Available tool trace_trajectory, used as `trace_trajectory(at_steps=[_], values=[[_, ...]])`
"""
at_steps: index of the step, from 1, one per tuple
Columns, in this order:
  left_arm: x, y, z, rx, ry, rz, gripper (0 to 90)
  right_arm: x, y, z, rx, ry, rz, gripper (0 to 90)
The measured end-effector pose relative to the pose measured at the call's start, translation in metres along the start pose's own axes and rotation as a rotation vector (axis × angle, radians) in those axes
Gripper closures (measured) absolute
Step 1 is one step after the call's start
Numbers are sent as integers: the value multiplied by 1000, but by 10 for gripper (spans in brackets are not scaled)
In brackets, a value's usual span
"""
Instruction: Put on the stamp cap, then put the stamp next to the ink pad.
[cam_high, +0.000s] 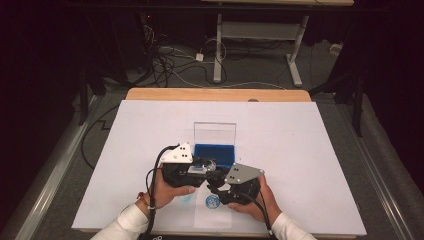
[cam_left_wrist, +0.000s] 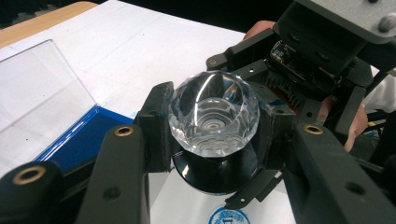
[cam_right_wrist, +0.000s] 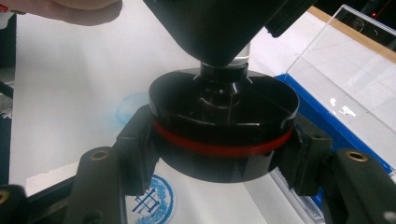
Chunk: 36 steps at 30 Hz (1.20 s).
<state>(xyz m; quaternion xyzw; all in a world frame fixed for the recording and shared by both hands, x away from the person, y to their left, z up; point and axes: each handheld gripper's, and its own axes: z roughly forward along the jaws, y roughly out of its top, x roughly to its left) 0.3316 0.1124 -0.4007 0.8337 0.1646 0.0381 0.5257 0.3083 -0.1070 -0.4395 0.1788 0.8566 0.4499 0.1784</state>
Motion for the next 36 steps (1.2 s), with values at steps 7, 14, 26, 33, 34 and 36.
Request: trace_trajectory(at_steps=[7,14,26,33,34,36], values=[[0,1,-1,-3,4,0,540,0,0,1,-12,10,3,383],[-2,2,0,1,7,9,541,0,-2,1,-16,10,7,383],[-5,6,0,-3,20,14,541,0,-3,-3,-38,4,10,381],[-4,13,-7,-43,30,17,541,3,-6,-3,-14,-1,-6,402],[-4,14,-9,-51,36,16,541,3,-7,-3,-14,1,-7,403],[-5,16,-12,-59,38,20,541,5,-7,-4,-14,3,-7,410]])
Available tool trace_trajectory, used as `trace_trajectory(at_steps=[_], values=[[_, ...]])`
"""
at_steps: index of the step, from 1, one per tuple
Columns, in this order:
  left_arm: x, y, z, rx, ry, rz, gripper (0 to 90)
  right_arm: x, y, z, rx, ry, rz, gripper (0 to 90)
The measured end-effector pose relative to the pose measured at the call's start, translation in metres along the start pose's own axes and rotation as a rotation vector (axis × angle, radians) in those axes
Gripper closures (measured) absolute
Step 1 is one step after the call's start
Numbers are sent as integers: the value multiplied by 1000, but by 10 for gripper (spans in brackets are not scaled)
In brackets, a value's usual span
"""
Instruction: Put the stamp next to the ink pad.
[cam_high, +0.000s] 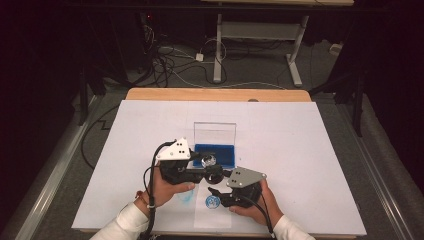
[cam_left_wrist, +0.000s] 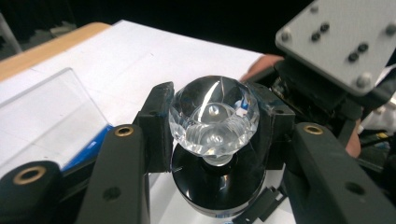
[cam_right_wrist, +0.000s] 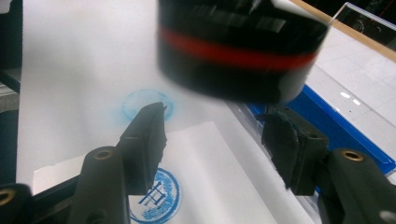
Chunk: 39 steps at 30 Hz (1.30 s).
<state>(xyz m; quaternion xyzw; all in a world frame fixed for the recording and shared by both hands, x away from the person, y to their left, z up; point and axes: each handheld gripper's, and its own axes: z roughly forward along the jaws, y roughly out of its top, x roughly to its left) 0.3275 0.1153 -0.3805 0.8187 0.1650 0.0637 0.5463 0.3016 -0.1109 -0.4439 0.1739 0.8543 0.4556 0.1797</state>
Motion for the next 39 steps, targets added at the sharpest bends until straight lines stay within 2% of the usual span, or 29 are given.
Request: trace_trajectory(at_steps=[8,15,20,27,39], values=[[-1,3,-4,1,21,16,541,0,1,-2,-6,-5,-8,398],[0,2,-6,11,42,24,541,-6,2,-12,-17,-70,-28,357],[0,2,-7,21,57,36,541,-9,1,-18,-17,-97,-36,327],[1,1,-8,31,77,47,541,-14,-1,-31,-21,-140,-26,264],[-1,1,-10,52,109,76,541,-21,-3,-49,-33,-191,-13,245]])
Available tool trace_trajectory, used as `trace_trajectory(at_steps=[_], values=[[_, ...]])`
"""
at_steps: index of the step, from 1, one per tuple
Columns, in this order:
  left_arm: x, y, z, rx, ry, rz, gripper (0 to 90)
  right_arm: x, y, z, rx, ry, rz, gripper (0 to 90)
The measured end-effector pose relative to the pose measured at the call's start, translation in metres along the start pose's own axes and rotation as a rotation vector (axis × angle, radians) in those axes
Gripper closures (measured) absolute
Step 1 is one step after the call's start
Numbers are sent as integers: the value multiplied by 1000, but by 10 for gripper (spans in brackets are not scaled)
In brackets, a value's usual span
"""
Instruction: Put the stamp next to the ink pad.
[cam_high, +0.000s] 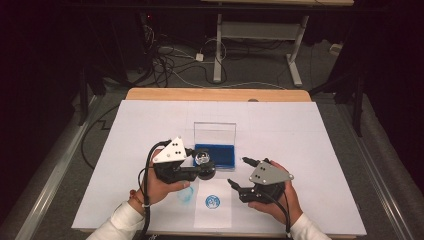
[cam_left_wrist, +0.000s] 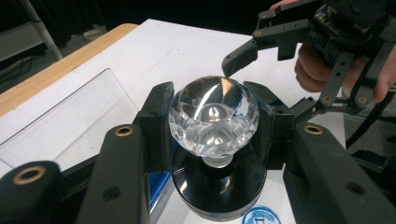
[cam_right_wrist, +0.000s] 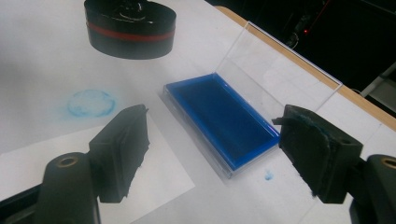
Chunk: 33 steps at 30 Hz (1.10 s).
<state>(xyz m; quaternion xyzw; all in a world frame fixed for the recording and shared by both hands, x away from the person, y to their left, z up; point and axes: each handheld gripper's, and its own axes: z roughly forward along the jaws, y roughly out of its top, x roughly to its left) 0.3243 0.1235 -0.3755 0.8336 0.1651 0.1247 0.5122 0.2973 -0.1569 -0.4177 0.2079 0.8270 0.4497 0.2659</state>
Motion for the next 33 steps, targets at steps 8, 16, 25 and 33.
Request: trace_trajectory(at_steps=[8,16,25,33], values=[[-1,1,-3,7,21,19,541,-2,-1,-8,-3,-14,-4,250],[-2,0,-6,13,40,34,541,-7,-6,-18,-7,-23,5,246],[-2,-2,-9,29,76,49,541,-11,-13,-28,3,-50,12,250],[-1,-3,-12,38,95,60,541,-10,-19,-35,1,-73,12,253]])
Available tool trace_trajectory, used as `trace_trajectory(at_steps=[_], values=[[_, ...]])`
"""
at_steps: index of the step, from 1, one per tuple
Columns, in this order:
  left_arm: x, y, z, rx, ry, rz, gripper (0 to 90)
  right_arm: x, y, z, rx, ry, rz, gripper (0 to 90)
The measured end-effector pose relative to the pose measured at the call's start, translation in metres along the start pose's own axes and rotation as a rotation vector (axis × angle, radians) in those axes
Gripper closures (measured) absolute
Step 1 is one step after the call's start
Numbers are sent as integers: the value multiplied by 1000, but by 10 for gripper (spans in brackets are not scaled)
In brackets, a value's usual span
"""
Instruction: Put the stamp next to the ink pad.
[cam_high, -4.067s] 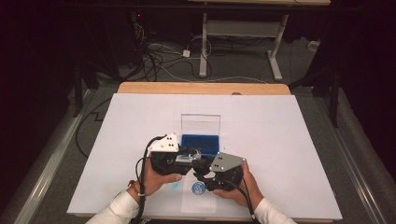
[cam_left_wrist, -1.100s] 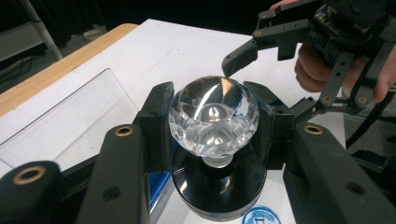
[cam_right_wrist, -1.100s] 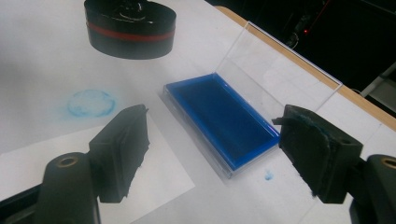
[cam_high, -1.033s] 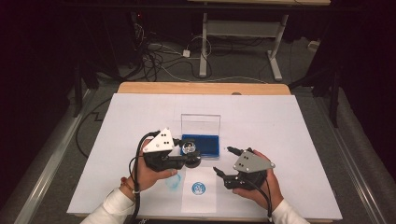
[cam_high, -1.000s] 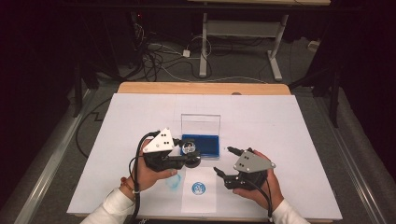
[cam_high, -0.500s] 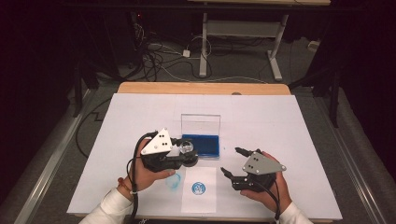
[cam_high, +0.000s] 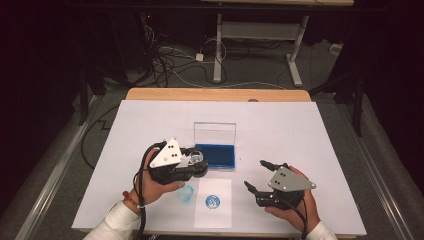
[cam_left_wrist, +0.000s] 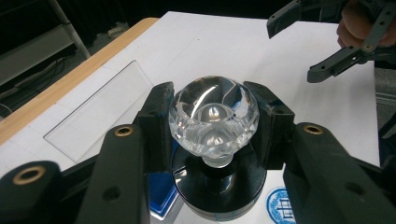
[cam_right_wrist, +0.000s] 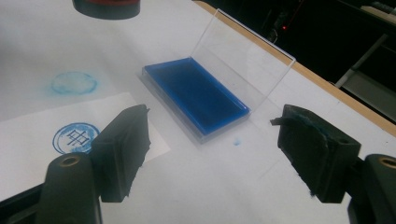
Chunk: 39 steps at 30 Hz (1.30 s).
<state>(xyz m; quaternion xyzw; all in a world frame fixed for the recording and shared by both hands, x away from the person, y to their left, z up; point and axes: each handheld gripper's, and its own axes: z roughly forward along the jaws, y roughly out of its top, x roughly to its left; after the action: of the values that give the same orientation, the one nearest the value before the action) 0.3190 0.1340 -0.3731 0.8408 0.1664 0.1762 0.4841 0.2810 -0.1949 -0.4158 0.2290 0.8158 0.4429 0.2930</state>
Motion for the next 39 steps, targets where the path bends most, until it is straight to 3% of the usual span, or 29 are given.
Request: trace_trajectory(at_steps=[21,39], values=[[11,-13,-11,38,71,16,540,1,-12,-9,25,-32,-5,252],[40,-35,-10,69,131,-37,540,-1,-19,-13,43,-39,2,252]])
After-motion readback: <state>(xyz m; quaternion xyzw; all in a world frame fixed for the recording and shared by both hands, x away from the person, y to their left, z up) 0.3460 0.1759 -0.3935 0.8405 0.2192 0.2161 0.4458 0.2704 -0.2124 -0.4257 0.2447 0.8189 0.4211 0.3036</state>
